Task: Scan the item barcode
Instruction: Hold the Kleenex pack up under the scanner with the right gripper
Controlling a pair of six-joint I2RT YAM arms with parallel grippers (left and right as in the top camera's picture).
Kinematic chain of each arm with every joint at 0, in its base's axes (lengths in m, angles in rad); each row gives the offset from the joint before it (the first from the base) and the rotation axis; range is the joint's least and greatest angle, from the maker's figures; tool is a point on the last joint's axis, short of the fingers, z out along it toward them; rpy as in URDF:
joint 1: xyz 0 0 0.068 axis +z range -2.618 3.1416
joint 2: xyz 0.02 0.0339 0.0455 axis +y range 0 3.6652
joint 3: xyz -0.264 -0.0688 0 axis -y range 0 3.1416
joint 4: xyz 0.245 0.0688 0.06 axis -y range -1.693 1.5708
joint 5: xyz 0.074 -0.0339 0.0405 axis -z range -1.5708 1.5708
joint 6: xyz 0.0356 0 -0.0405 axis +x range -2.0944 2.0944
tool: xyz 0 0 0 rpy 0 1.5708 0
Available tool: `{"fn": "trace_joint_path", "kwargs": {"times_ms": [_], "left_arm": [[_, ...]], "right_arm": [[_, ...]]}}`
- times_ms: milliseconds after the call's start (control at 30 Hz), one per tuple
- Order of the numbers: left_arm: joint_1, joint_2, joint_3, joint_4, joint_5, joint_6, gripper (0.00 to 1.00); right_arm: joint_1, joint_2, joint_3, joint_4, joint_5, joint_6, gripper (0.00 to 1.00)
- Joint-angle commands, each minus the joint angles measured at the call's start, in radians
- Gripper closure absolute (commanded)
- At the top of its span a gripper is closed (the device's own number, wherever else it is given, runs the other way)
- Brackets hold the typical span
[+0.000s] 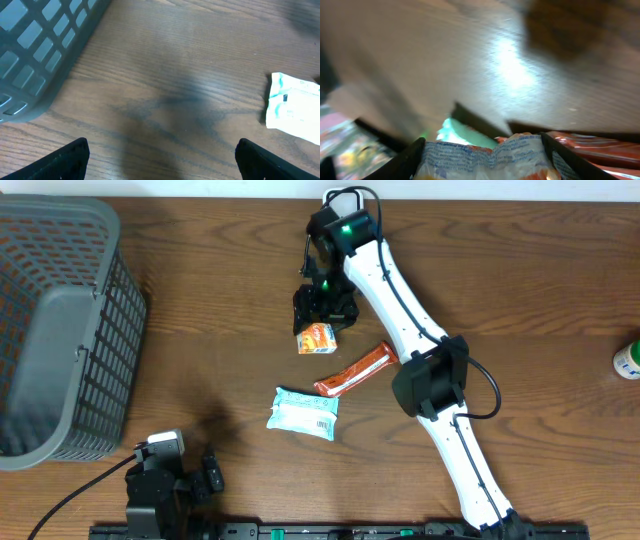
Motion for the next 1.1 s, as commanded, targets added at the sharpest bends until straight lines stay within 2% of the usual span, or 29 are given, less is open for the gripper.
{"fn": "trace_joint_path", "kwargs": {"times_ms": [0,267,367,500,667,1067], "left_arm": [[0.002,0.001,-0.001,-0.006,0.010,-0.009,0.06],[0.002,0.001,-0.001,-0.006,0.010,-0.010,0.06],[0.002,0.001,-0.001,-0.006,0.010,-0.009,0.06],[0.002,0.001,-0.001,-0.006,0.010,-0.010,0.06],[0.002,0.001,-0.001,-0.005,0.010,-0.009,0.06],[0.002,0.001,-0.001,-0.006,0.010,-0.010,0.06]], "right_arm": [[-0.009,-0.008,0.012,-0.003,-0.127,0.021,0.36],[-0.013,-0.008,0.012,-0.003,-0.161,0.038,0.35],[-0.014,-0.008,0.012,0.022,-0.045,0.033,0.38],[-0.018,-0.008,0.012,0.127,0.127,0.027,0.44],[-0.052,-0.010,0.043,0.264,0.138,0.008,0.43],[-0.162,-0.010,0.084,0.604,0.383,0.008,0.44]]}}
